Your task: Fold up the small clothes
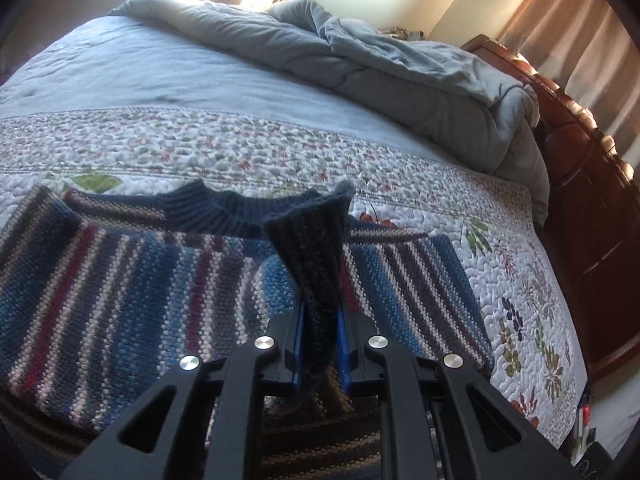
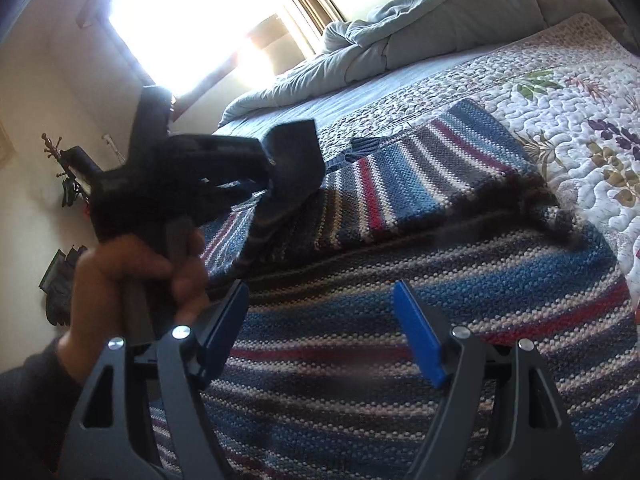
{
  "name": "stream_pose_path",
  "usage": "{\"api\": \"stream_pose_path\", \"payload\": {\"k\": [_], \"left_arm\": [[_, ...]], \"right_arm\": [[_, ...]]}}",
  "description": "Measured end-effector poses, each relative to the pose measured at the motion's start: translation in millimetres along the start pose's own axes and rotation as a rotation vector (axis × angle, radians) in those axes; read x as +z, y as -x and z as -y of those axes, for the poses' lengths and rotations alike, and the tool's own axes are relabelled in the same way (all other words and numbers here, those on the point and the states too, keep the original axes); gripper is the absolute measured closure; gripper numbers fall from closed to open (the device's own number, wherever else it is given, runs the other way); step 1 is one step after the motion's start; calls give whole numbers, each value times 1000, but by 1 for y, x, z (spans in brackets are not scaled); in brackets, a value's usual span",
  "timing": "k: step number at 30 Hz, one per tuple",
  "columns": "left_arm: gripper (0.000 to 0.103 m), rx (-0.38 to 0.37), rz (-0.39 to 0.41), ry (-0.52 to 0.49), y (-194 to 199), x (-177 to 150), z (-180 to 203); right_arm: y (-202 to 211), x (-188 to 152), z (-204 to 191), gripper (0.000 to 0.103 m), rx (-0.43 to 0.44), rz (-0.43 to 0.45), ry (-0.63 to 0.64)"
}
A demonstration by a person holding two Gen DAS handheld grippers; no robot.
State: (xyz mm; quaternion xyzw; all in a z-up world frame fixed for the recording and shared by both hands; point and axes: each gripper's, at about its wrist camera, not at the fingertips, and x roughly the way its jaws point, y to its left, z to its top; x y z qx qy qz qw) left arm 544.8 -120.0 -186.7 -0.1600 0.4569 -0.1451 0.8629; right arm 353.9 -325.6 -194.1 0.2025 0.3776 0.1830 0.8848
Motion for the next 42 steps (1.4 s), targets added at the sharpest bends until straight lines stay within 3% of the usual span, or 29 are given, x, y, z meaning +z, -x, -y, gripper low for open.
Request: {"api": "stream_pose_path", "payload": {"k": [2,4,6,10,12,14,16,18,20,22,23,27,29,32,38,39,40,42], "left_arm": [[80,-12,-48,-5,-12,-8,3],[44,-43,-67,-2,-13,-13,3],[28,-75,-21,19,2,-15,0],[15,-147,46,103,53,-27,-28],[13,-167,68,160,82,-54,-50],[12,-171,91,180,103,-87,-70],[11,-146,127,198,121,-121,-90],[11,-118,162,189,133,-147,-105],[10,-104,204,151,142,-167,-116],[10,-99,200,134,142,-173,-122],[10,-105,186,132,141,-173,-123],[10,-158,131,145,130,-177,-122],[10,-143,132,112,129,-182,-119],[10,-158,126,93,131,-185,-115],[9,-181,114,107,131,-188,-115],[9,-184,113,109,132,-189,-115],[9,-187,111,112,132,-188,-116],[9,-192,109,118,132,-188,-117]], "right_arm": [[-1,0,3,28,3,-6,-11],[-4,0,5,28,9,-17,-26],[-7,0,7,28,19,-28,-43],[-15,-2,13,28,57,-55,-85],[-18,-2,17,28,96,-66,-111],[-21,0,24,36,189,-82,-181],[-24,1,31,59,287,-115,-254],[-25,4,35,65,336,-132,-306],[-28,16,39,65,409,-131,-378],[-35,33,44,54,443,-124,-454],[-41,43,45,53,445,-137,-471],[-73,72,57,53,362,-191,-569],[-85,79,63,53,313,-222,-605],[-92,80,70,53,194,-247,-645],[-116,84,77,58,177,-254,-670],[-118,86,77,70,170,-254,-660],[-121,91,75,92,149,-250,-626],[-121,110,57,95,93,-218,-508]]}}
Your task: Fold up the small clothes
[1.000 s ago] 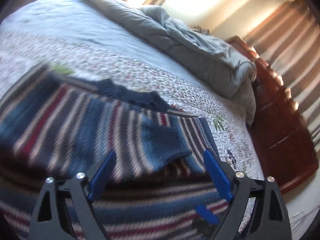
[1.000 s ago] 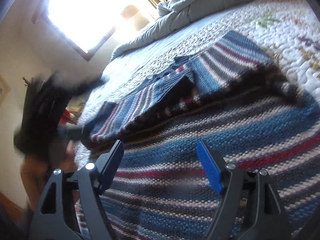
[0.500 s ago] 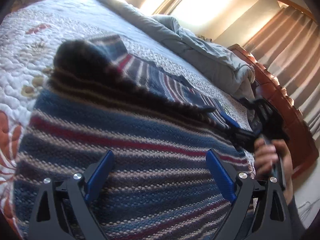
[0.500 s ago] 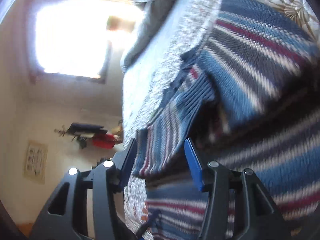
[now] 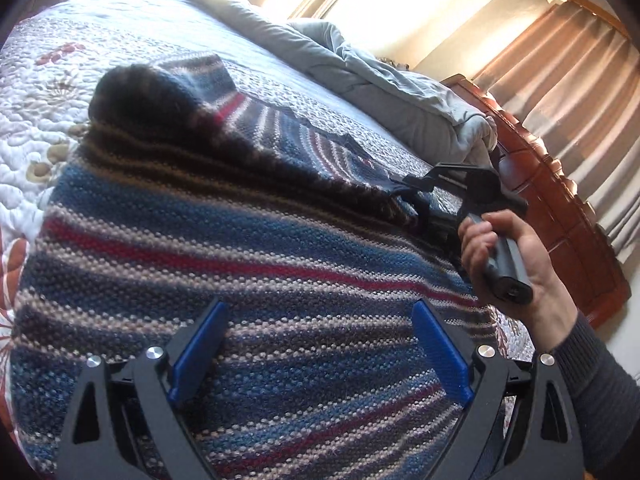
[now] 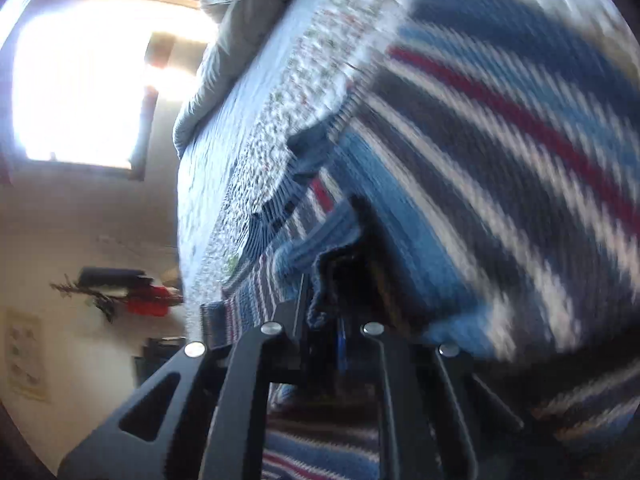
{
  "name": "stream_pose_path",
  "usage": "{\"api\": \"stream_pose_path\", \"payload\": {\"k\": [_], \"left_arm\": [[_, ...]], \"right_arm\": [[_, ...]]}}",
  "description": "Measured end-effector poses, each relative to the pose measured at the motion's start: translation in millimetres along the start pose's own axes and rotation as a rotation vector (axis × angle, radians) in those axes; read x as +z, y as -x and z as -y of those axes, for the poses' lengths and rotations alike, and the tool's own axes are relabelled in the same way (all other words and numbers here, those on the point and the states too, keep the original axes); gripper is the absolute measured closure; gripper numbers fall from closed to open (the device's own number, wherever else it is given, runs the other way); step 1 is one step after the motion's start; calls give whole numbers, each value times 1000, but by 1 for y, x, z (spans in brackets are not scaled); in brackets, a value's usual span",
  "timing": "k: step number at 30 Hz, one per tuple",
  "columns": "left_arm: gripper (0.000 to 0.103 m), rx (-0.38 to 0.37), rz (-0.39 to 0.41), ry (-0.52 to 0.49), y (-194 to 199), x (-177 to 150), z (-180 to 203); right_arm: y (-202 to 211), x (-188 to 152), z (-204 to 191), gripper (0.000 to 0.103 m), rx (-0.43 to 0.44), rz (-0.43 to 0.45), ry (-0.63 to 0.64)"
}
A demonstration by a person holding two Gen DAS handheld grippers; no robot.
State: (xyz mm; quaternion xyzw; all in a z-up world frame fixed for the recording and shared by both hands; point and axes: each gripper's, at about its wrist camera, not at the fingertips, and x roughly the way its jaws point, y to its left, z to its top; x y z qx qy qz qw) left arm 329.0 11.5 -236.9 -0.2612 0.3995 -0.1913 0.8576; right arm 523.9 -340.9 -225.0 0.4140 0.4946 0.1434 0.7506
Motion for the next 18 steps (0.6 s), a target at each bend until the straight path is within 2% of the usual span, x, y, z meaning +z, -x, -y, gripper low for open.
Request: {"api": "stream_pose_path", "payload": {"k": [2,5,7,10,12,18], "left_arm": [[9,-1,1,2,1,-1,-2],[9,-6,1,8,1,0,-3],[9,-6,0,7,0,-1,-4],[9,-1,-2,3,-1,-2,-3],[9,-3,-2,3,-1,-2,-2],[9,-10,-6,8,-2,1,-4]], "right_arm": [[14,6,-34,95,-16,65,132],[58,9,-90,96,26,226,357],[72,13,-102,96,4,278,452],[53,30,-63,96,-91,203,385],[37,28,-39,96,-120,162,348],[23,20,10,95,-92,117,185]]}}
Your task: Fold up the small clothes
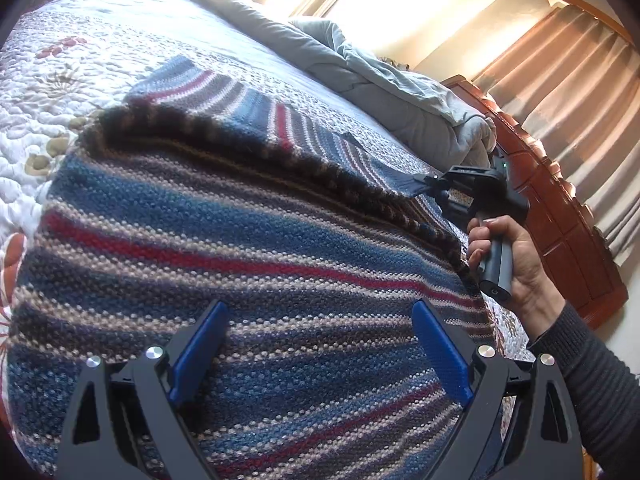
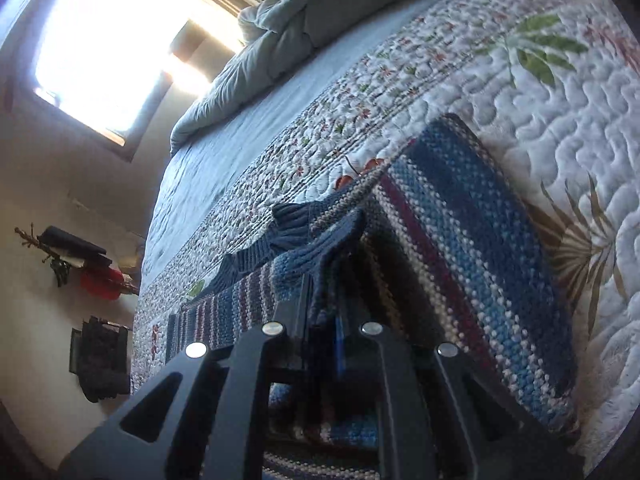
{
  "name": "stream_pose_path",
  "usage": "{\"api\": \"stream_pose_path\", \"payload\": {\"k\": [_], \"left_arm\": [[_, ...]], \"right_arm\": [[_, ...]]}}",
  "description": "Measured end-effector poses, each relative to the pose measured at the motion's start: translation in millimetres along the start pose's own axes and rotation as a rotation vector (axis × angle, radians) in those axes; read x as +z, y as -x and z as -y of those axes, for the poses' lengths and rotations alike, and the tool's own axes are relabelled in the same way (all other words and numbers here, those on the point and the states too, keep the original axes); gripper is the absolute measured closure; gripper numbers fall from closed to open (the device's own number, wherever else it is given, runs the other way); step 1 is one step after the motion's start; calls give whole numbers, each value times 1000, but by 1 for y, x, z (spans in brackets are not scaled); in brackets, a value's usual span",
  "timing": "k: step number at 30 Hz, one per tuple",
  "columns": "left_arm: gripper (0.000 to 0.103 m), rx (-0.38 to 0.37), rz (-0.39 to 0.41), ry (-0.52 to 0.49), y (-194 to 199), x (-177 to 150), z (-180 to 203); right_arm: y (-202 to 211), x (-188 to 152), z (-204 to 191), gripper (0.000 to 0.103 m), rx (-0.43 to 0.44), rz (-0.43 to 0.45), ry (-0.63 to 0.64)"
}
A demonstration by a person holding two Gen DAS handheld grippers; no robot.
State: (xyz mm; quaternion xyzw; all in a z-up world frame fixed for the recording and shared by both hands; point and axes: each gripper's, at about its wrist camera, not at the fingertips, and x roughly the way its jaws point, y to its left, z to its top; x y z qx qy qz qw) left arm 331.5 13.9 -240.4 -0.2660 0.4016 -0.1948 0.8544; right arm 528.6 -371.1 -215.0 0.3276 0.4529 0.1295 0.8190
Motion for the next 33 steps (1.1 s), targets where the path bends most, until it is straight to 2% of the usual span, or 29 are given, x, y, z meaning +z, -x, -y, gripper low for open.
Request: {"api": "stream_pose_path", "payload": {"k": [9,14,17,21,24,27,30,32,33], "left_arm": [[9,0,-2,0,2,2,-4],[9,-1,-3,-1,1,3,-4],[9,-5,-4,3,1,3,-4],[9,-6,-6,2,-1,2,-5],[9,-4,-6,-3,0,2,-5],[9,0,-7,-5,-1,1,-4],[9,3,-11,-11,-3,2,-3],[8,7,-14,-19,-5,2,-2],[8,10,-14,-25,-6,1,-2]], "right_arm": [[0,-6,15,95,-18,-21,-31],[0,-8,13,93,-97,-40,22],[11,-7,10,86,-146,-26,48],[29,-4,-9,86,-175,50,125],[20,-7,-27,86,-176,31,190],[-2,-15,-26,86,-244,-8,222],[-14,-20,-9,100,-279,-16,205],[-8,-22,-6,101,-268,-1,212],[-5,-24,-8,98,-268,4,221]]}}
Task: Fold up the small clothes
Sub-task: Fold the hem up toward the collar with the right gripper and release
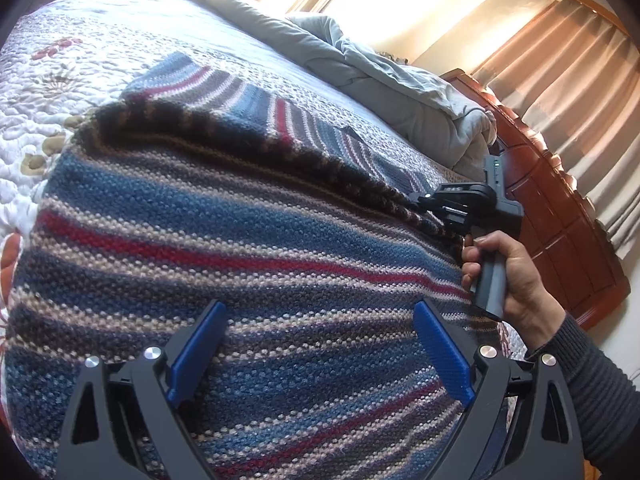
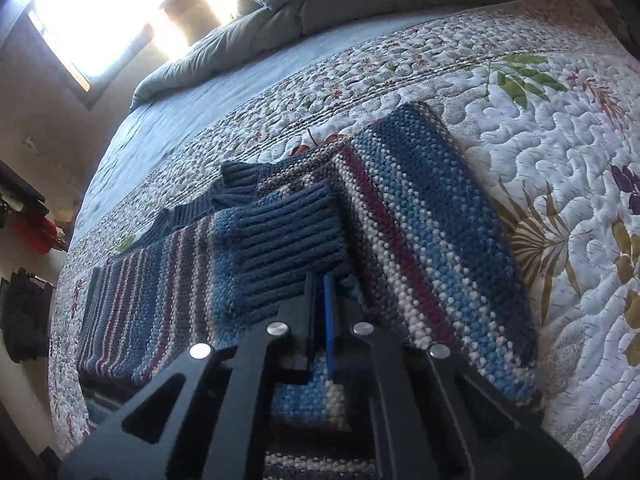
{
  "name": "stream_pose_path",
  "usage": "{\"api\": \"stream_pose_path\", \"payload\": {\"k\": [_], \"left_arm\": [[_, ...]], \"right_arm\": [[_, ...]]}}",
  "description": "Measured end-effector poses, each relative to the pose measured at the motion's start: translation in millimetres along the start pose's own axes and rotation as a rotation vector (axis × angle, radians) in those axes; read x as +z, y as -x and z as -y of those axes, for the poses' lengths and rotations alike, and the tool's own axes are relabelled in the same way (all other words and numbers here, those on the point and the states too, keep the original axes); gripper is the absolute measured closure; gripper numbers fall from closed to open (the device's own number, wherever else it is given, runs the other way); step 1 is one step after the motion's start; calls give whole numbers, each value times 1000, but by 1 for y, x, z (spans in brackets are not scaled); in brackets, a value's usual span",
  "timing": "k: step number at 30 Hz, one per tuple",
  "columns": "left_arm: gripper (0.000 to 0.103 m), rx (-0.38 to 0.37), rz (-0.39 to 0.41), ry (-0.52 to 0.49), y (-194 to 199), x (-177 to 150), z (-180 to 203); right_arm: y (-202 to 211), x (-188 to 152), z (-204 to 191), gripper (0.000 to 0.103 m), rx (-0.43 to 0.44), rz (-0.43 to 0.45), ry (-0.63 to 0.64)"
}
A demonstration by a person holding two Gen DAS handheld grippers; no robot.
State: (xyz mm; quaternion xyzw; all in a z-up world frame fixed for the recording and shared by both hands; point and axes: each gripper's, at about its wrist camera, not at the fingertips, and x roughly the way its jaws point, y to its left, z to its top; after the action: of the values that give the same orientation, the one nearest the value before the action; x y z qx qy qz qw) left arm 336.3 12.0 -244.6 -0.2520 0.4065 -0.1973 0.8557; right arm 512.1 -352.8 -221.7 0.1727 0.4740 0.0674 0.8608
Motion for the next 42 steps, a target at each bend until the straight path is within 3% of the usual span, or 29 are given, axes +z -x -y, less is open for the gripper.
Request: {"api": "stream_pose_path", "payload": {"k": [2,4,9,13,24,30,36,42], "left_arm": [[7,6,1,-9,-1,0,1],[6,17,1,-23,-3,-1,4],[6,29,9,-46,-4,-4,6],[6,52,11,-66,-3,-7,11],[6,109,-47,-43,36,-29,23],[6,174,-96,-28,79,-62,25],[6,202,-65,26,133,-89,17],[6,129,-40,167,183,-100,-3]], "right_arm": [[15,-6,-5,91,-10,18,27],[37,-18,-16,70,-29,45,82],[72,-67,-37,61,-99,49,270],[103,-116,-50,45,-160,74,421],[163,-191,-64,36,-200,104,601],[192,-216,-67,33,-182,119,611],[219,-240,-64,29,-155,103,592],[244,-254,-21,26,21,6,371]]}}
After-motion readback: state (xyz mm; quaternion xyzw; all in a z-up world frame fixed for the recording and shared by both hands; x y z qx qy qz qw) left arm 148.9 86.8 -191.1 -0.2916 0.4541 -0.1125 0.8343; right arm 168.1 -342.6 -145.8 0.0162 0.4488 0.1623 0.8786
